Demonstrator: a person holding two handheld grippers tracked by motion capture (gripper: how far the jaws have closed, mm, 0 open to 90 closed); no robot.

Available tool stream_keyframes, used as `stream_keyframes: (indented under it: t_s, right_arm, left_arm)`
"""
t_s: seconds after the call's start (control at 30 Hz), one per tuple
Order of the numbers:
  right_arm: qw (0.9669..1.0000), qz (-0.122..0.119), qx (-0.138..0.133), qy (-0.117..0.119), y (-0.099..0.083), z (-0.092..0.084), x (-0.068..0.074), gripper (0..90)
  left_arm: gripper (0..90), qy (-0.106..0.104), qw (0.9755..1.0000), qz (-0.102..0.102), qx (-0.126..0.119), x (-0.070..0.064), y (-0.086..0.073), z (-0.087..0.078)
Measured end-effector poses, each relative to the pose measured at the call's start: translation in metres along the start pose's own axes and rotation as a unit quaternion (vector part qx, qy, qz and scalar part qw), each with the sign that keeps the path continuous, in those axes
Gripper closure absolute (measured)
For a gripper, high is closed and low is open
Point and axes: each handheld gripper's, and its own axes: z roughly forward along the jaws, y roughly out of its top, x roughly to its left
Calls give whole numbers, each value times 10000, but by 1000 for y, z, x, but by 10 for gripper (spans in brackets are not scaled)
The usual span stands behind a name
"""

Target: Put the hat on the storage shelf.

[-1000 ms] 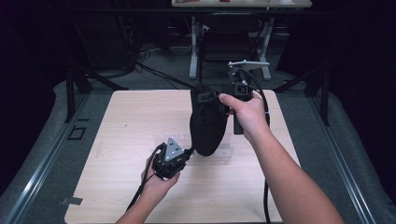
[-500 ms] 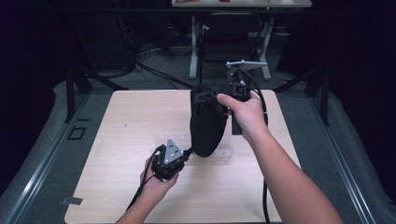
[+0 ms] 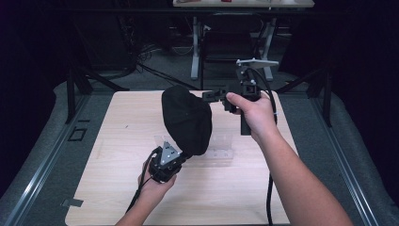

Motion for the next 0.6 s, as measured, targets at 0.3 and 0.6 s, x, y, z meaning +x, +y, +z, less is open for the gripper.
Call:
stream_keyframes:
  t_s: [0.3,0.6]
  right_arm:
    - [10000,2,-12,-34,-2,-6,-5,839]
    - [9999,37,-82,-74,-3,-13,-10,840]
  left_arm:
    - [851,-31,9999,-148,34,5,-11,5]
    - [849,-4,9998,-210,38,5,-21,9]
